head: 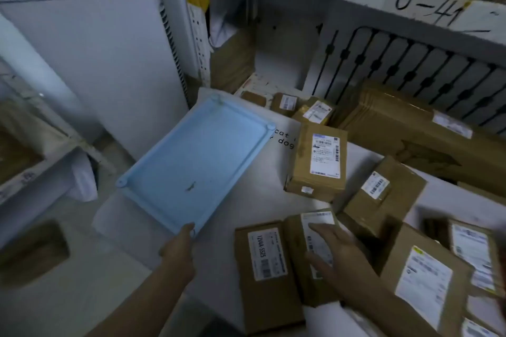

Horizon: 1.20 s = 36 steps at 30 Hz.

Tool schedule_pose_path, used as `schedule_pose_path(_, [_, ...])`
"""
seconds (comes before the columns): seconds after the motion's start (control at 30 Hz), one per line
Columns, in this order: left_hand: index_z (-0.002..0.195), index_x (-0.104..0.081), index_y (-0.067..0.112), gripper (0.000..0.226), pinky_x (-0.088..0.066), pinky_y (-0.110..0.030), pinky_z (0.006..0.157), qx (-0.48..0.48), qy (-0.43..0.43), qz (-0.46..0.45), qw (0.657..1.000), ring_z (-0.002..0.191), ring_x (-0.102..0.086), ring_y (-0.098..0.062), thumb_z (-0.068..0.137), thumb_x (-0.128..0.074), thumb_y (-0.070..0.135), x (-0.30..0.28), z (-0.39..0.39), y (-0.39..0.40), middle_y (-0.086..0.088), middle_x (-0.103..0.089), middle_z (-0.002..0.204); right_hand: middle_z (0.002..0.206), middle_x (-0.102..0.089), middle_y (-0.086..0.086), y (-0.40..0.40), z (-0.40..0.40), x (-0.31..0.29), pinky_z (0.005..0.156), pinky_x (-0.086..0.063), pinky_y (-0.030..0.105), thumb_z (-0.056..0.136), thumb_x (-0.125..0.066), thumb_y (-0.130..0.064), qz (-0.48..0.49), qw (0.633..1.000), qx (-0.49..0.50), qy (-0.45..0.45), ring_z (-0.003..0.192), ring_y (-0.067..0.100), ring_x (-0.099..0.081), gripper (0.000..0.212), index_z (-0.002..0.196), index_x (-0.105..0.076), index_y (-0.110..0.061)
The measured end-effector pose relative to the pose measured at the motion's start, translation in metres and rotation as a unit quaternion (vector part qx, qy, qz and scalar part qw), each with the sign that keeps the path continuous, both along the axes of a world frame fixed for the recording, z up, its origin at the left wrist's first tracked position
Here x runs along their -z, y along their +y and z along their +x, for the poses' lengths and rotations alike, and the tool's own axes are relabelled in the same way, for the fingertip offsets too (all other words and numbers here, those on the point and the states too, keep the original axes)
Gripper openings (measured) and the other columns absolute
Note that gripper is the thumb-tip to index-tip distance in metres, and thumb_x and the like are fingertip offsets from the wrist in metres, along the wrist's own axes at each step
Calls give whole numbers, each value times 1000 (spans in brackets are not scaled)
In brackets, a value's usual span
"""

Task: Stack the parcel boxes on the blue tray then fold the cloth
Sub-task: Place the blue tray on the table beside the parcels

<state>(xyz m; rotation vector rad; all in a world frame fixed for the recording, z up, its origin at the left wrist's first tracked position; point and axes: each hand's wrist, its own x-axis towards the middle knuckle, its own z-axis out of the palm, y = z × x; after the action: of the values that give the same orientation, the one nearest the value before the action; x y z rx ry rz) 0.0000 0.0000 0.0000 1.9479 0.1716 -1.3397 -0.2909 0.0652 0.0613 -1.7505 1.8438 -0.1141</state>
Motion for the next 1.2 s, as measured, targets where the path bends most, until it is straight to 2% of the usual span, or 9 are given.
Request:
schedule_pose_path(0.07, [140,-42,-1,65,-44,-28,71,-39,44,-44,997,82,-53,-28,88,-70,27,0,4,-8,-8,-53,99,144,-47,-5,-13,15,4,110,-38,30,93,-60,-39,-18,998,18,-54,131,14,-44,54,143,-42,-28])
schedule_pose_path(0.2, [137,-47,3,59,-46,-32,82,-53,78,-43,995,116,-56,-33,86,-72,21,-1,18,-25,-12,-53,135,124,-54,-16,-36,51,5,93,-42,18,95,-60,-35,21,994,43,-96,109,0,-52,46,139,-47,-29])
schedule_pose_path(0.57, [137,-46,0,51,-46,-36,84,-87,45,-56,994,108,-57,-33,96,-60,26,7,49,-58,-15,-57,130,99,-66,-13,-66,109,11,74,-48,12,95,-61,-28,59,974,119,-186,92,1,-64,27,122,-62,-30])
schedule_pose_path(0.67, [131,-50,-3,46,-46,-37,80,-63,-43,-65,995,93,-54,-28,99,-53,31,7,60,-63,-14,-61,107,98,-70,-8,-73,111,12,80,-55,24,95,-61,-28,58,969,145,-191,88,5,-68,25,119,-65,-29])
schedule_pose_path(0.77, [130,-52,-3,52,-50,-42,87,-20,-114,-68,991,107,-59,-35,96,-55,36,4,83,-62,-18,-60,123,96,-73,-4,-82,111,12,83,-59,38,97,-58,-29,58,953,199,-220,84,12,-71,23,117,-67,-22])
schedule_pose_path(0.9, [132,-51,-5,59,-47,-42,88,43,-159,-100,981,114,-58,-36,91,-65,35,3,147,-41,-21,-58,130,105,-70,15,-94,117,2,77,-59,32,98,-56,-29,101,876,319,-346,95,29,-70,18,105,-64,-13])
schedule_pose_path(1.03, [124,-58,-4,87,-49,-48,85,87,-144,-95,981,100,-60,-35,72,-71,65,-7,204,-27,-22,-61,125,117,-66,19,-100,125,6,95,-54,48,91,-65,-34,168,745,418,-492,104,36,-69,29,111,-58,-14])
schedule_pose_path(1.13, [128,-52,-11,60,-41,-41,83,133,-169,-82,973,107,-56,-40,92,-63,36,-26,217,-31,-27,-55,131,119,-68,20,-93,137,11,89,-58,51,90,-66,-24,205,641,452,-586,105,37,-69,39,126,-54,-13])
schedule_pose_path(1.2, [128,-51,-13,55,-38,-38,82,177,-186,-75,964,106,-55,-37,94,-61,29,-32,215,-41,-27,-54,131,112,-72,21,-87,145,14,82,-59,52,92,-63,-15,205,618,460,-604,103,37,-70,33,124,-56,-12])
